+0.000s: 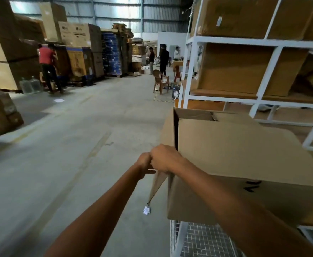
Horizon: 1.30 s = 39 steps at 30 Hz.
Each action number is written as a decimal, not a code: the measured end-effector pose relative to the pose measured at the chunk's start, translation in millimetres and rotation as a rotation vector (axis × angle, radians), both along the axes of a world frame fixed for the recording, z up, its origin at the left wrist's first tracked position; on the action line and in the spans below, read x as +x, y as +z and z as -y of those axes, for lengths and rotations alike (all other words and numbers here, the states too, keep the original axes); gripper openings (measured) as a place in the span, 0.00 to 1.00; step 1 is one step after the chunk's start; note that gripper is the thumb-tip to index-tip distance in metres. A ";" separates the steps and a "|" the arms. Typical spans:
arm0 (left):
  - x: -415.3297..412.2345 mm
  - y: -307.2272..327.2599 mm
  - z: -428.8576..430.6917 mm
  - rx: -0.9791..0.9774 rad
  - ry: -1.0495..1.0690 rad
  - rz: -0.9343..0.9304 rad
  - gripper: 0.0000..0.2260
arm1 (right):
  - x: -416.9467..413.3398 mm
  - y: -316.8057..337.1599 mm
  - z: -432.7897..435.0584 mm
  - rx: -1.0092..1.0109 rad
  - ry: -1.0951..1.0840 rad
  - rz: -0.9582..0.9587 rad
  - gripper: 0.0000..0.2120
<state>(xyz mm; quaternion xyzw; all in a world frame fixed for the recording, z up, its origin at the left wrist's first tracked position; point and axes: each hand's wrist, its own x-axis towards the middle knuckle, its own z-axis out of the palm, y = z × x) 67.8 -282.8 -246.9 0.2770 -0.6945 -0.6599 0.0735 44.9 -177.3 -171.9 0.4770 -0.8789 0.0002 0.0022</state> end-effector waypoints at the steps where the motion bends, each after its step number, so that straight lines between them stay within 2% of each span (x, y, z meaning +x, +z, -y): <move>1: -7.5 10.3 3.5 -0.178 -0.002 -0.027 0.06 | -4.8 4.3 -3.5 -0.084 -0.008 0.005 0.09; 2: -15.6 20.2 4.8 -0.339 -0.001 -0.070 0.06 | -12.6 8.1 -7.3 -0.168 -0.017 0.001 0.09; 3: -22.2 32.2 1.2 -0.368 0.020 -0.128 0.08 | -21.1 12.3 -11.7 -0.256 -0.019 -0.007 0.09; 6: -41.2 67.1 -17.2 -0.318 0.060 -0.314 0.14 | -44.7 25.0 -20.6 -0.398 -0.029 -0.096 0.13; 8: -47.5 87.9 -33.5 -0.151 0.020 -0.359 0.16 | -48.9 34.9 -22.1 -0.341 -0.065 -0.214 0.16; 10: -54.1 98.1 -46.3 0.125 -0.039 -0.415 0.20 | -49.3 44.0 -25.8 -0.355 -0.085 -0.318 0.18; 12: -62.8 101.7 -55.4 0.392 -0.111 -0.531 0.18 | -52.7 54.2 -37.3 -0.508 -0.067 -0.414 0.18; 14: -69.3 110.8 -67.5 0.539 -0.173 -0.566 0.17 | -60.9 68.1 -54.2 -0.654 -0.072 -0.476 0.16; 16: -74.4 123.0 -81.3 0.463 -0.199 -0.544 0.17 | -67.8 86.9 -73.7 -0.682 -0.132 -0.480 0.16; 20: -80.1 133.0 -103.5 0.159 -0.209 -0.546 0.12 | -84.0 112.8 -119.4 -0.549 -0.290 -0.361 0.20; 22: -78.6 133.7 -104.1 0.120 -0.225 -0.558 0.15 | -90.8 113.4 -144.1 -0.476 -0.354 -0.305 0.22; 24: -74.0 139.2 -103.9 0.093 -0.257 -0.566 0.18 | -91.3 112.4 -164.0 -0.445 -0.356 -0.276 0.28; 27: -62.2 153.6 -107.1 0.024 -0.318 -0.630 0.16 | -82.0 124.7 -180.1 -0.426 -0.324 -0.340 0.32; 31: -35.7 171.4 -109.4 -0.025 -0.329 -0.701 0.11 | -61.6 143.9 -191.6 -0.405 -0.261 -0.418 0.30; 36: 12.5 177.3 -108.0 -0.122 -0.358 -0.648 0.12 | -25.6 138.0 -203.6 -0.449 -0.244 -0.491 0.23; 39: 47.8 192.9 -118.7 -0.008 -0.371 -0.634 0.27 | 6.3 134.0 -219.0 -0.465 -0.235 -0.513 0.18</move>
